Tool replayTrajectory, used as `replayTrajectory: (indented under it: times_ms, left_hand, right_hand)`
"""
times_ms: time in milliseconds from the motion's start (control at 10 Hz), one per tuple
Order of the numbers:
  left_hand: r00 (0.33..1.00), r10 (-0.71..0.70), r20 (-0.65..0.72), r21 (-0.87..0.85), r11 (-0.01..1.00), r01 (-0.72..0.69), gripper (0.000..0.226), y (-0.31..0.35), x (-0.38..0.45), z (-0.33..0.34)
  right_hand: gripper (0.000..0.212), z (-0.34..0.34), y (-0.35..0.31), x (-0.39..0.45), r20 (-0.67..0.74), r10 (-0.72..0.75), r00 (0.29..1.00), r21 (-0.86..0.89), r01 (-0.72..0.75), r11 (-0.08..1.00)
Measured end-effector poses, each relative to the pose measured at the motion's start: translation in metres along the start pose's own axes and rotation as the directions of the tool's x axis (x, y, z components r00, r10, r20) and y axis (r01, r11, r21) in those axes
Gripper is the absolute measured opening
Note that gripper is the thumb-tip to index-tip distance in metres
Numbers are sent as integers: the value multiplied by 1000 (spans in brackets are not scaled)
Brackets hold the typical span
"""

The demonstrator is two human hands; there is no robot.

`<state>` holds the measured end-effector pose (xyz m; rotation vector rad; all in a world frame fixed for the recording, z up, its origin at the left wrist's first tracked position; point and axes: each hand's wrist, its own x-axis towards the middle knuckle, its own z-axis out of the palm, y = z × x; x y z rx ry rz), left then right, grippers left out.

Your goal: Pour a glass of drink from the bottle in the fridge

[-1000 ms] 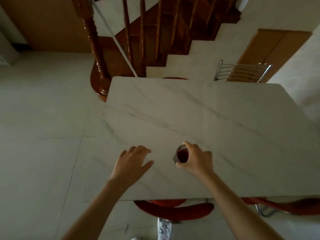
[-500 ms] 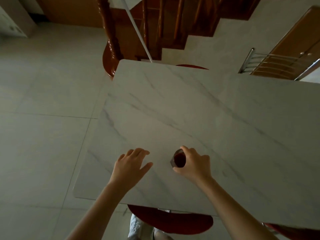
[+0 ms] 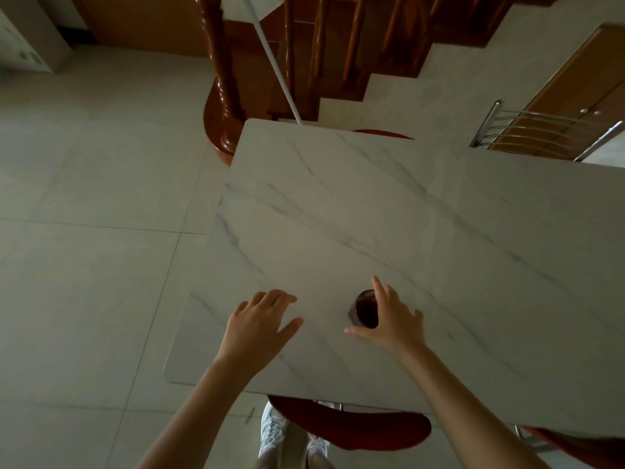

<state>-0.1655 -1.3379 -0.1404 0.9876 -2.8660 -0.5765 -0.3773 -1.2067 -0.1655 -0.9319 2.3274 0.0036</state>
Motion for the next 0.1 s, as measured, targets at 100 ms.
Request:
replayTrajectory:
  times_ms: [100]
  left_hand:
    - [1000, 9, -24, -19, 1000, -9, 49, 0, -10, -11]
  right_hand:
    - [105, -8, -7, -19, -88, -25, 996, 40, 29, 999]
